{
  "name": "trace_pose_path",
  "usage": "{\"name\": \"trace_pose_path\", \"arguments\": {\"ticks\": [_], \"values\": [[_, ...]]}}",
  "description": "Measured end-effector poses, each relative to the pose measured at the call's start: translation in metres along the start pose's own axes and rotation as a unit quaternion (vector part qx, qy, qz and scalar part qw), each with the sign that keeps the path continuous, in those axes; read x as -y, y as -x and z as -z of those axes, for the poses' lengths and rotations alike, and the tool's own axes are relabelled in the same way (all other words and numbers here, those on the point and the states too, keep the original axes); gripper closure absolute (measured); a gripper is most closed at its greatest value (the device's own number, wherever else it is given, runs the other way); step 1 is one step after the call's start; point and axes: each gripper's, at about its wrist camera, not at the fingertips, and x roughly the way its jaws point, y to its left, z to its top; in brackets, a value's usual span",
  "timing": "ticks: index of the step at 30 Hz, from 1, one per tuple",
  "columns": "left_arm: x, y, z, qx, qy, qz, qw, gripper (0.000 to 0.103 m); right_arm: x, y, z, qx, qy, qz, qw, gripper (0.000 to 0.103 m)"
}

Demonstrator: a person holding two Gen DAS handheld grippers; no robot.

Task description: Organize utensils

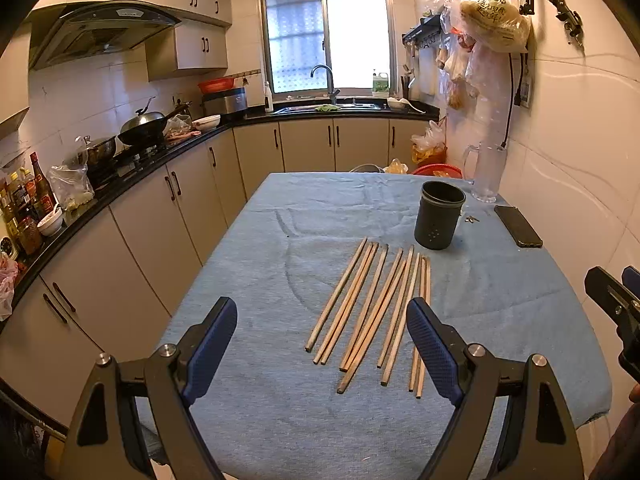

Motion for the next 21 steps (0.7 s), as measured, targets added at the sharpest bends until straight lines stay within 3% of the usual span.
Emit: {"name": "trace_pose_path", "arguments": {"ticks": [21], "values": [[-0.0073,0.0027,-0.002,0.007,0.005,-0.003,1.0,0.016,-0.008,-0.0005,-0.0024,0.0,0.009,-0.004,1.0,0.008]]}}
